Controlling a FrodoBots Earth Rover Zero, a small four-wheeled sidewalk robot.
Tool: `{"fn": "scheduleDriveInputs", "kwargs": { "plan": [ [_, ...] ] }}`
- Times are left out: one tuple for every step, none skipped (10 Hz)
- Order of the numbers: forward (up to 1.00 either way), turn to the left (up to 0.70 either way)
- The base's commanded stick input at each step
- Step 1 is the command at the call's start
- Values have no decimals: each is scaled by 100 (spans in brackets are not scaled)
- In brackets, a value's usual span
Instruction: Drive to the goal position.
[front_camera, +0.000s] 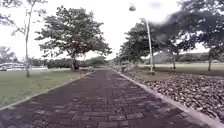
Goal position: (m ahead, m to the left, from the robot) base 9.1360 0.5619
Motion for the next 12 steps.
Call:
{"fn": "scheduleDriveInputs", "kwargs": {
  "plan": [
    [70,0],
    [70,0],
    [70,0],
    [70,0],
    [70,0],
    [70,0],
    [70,0],
    [70,0],
    [70,0],
    [70,0],
    [70,2],
    [70,29]
  ]
}}
